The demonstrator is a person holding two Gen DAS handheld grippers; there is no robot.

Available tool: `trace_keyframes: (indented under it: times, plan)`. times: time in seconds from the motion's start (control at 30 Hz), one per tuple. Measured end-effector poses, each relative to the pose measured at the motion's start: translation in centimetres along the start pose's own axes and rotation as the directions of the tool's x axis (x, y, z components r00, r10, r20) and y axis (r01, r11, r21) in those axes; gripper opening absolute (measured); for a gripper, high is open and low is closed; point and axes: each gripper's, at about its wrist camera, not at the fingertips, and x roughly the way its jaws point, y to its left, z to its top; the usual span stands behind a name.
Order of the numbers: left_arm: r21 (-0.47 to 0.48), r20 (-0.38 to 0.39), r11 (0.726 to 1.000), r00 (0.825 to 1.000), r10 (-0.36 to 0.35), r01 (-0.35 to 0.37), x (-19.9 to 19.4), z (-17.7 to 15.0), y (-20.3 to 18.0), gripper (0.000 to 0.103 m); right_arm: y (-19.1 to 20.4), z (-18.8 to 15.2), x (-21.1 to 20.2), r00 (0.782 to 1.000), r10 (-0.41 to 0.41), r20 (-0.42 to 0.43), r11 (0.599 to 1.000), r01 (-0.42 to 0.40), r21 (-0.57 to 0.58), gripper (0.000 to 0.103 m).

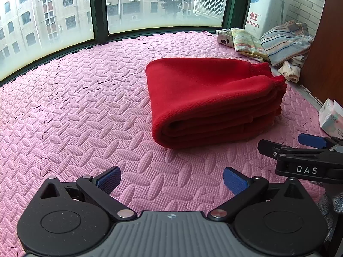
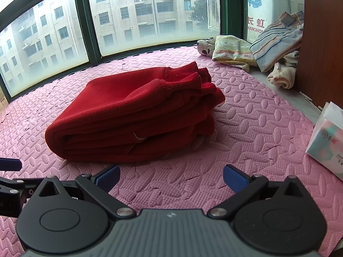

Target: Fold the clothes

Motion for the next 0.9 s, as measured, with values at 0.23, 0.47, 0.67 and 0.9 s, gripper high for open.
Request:
trace_keyframes:
  times: [0.23,0.47,0.67,0.9]
  plan:
    - [0.003,-0.001,1.0,1.0,-0.002,0.002,-0.08,-0.08,-0.04,0.103,0.14,0.01,0.02,1.0,0.002,-0.001,1.0,-0.002,-0.002,0.103]
    - [0.002,0.002,1.0,1.0,-0.001,0.001,-0.24,-0.07,0.01,0.103,0.33,0.05,-0.09,1.0,0.004,-0.001,1.0,-0.004,-0.008,0.103]
    - [0.002,0.005,1.0,1.0,0.001,-0.001,-0.39,-0.06,0.03,0.103,0.52,0.08,-0.2,1.0,0.006,0.0,1.0,-0.006,-0.012,0.103]
    - [0.004,0.007,1.0,1.0,-0.001,0.001,-0.57,-0.1,0.0,0.103,0.62,0.13,-0.36,1.0,0.008,0.004,1.0,-0.008,-0.017,0.103]
